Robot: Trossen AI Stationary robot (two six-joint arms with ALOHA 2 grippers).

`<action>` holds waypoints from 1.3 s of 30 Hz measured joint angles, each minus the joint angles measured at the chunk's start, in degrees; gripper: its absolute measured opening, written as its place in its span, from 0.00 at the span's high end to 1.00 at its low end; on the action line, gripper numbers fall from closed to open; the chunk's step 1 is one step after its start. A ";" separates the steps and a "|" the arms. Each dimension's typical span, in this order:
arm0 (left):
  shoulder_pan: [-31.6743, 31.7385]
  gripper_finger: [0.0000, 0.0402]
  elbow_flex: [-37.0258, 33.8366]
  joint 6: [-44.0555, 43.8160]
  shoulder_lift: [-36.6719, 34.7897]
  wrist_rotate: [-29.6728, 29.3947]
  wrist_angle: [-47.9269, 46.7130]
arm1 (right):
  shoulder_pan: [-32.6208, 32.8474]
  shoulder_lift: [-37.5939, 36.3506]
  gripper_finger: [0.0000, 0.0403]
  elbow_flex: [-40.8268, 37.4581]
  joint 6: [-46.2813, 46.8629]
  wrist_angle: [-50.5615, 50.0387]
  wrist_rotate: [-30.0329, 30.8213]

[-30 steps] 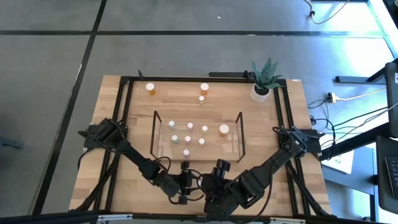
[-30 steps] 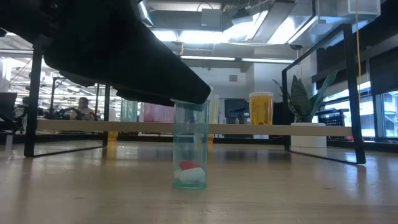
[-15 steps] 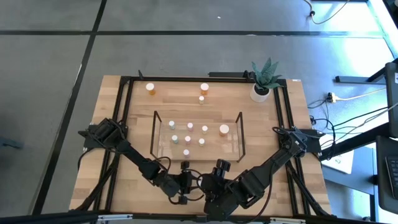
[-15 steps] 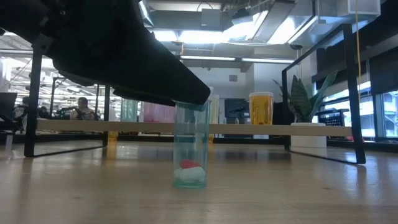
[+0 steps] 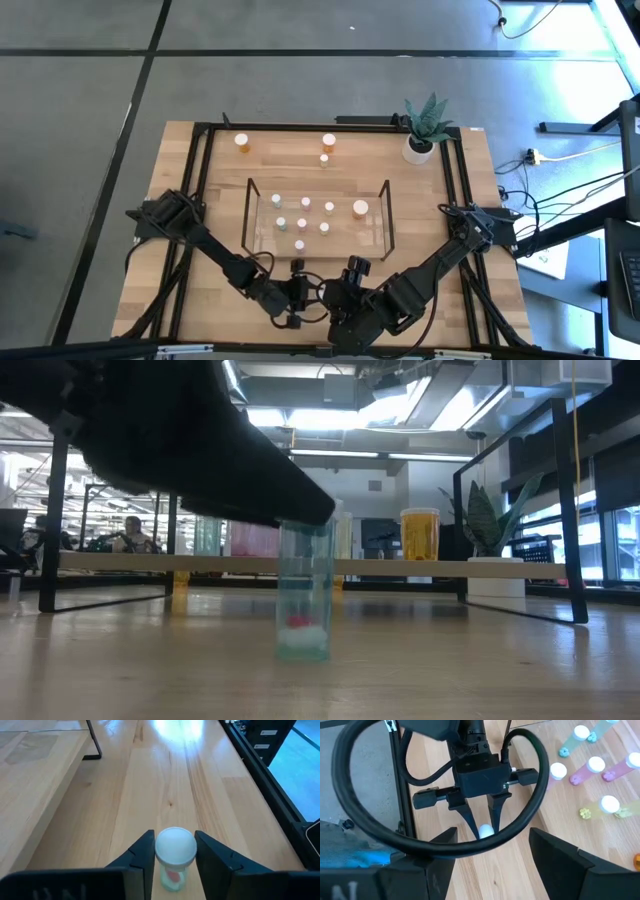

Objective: Pick and place medicine bottles onto shelf by color
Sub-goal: Put the blue pill bottle on the shelf aligned with the other blue pill bottles

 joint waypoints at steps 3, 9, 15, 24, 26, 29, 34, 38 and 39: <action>-0.08 0.73 0.00 -0.01 -0.93 0.03 -0.53 | 0.00 0.00 0.38 0.00 0.02 0.00 -0.01; -1.07 0.73 0.00 -0.36 -5.36 0.01 -4.68 | 0.00 0.00 0.38 0.00 0.03 -0.02 -0.03; -2.84 0.73 0.02 -2.38 -12.21 -2.14 -14.38 | 0.00 0.00 0.38 0.00 0.09 0.00 -0.07; -6.85 0.73 0.02 -9.49 -23.52 -9.50 -30.03 | 0.00 0.00 0.38 0.00 0.10 0.20 -0.09; -7.78 0.73 0.02 -11.78 -25.84 -11.31 -33.91 | 0.00 0.00 0.38 0.00 0.04 0.22 -0.09; -9.11 0.74 0.02 -14.60 -28.28 -14.68 -38.99 | 0.00 0.00 0.38 0.00 0.00 0.26 -0.07; -11.27 0.74 0.01 -20.46 -30.68 -18.34 -45.94 | 0.00 0.00 0.38 0.00 -0.04 0.45 -0.09; -12.90 0.74 0.00 -27.94 -30.81 -18.97 -50.97 | 0.00 0.00 0.38 0.00 -0.03 0.60 -0.07; -13.41 0.74 0.01 -29.78 -30.79 -19.14 -52.55 | 0.00 0.00 0.38 0.00 -0.07 0.73 -0.07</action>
